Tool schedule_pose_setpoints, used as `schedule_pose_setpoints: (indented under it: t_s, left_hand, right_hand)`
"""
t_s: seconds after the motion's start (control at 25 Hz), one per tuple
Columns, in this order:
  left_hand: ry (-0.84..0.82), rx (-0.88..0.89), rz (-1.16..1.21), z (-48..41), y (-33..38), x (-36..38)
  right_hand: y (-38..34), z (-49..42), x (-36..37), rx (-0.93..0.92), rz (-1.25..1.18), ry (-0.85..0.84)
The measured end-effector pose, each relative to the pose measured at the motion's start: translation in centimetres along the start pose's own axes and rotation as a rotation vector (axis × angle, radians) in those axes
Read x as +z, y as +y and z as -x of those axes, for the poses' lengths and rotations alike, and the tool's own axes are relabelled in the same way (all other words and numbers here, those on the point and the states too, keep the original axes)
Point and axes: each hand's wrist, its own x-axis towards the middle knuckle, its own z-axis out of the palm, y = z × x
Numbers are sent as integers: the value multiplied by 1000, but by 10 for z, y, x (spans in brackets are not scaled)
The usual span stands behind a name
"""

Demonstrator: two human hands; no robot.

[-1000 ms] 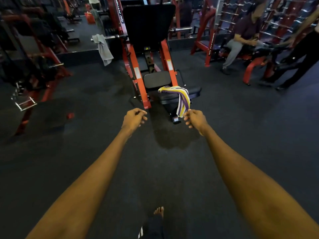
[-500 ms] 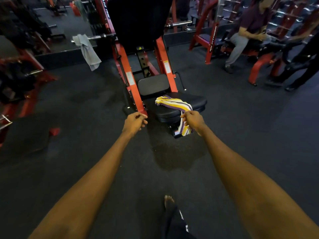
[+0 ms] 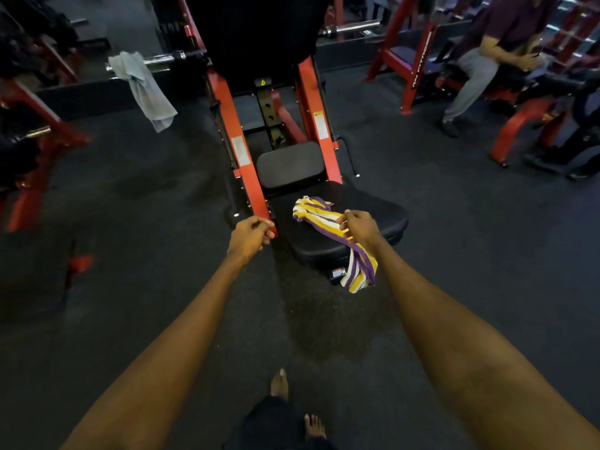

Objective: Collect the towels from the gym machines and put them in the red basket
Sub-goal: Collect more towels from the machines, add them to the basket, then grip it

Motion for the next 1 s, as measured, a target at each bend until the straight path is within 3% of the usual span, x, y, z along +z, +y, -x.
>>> schedule_pose_setpoints:
  t_s: [0.4, 0.6, 0.8, 1.0]
  left_hand:
    - [-115, -64, -22, -221, 11, 37]
    - [-185, -126, -81, -295, 4, 76]
    - [-183, -187, -117, -354, -8, 113]
    - [-213, -219, -161, -394, -21, 142]
  right_hand:
    - [2, -193, 19, 217, 19, 69]
    - [45, -267, 17, 337, 213, 37]
    - [88, -347, 34, 368, 665, -184]
    - [112, -388, 62, 406, 747, -302]
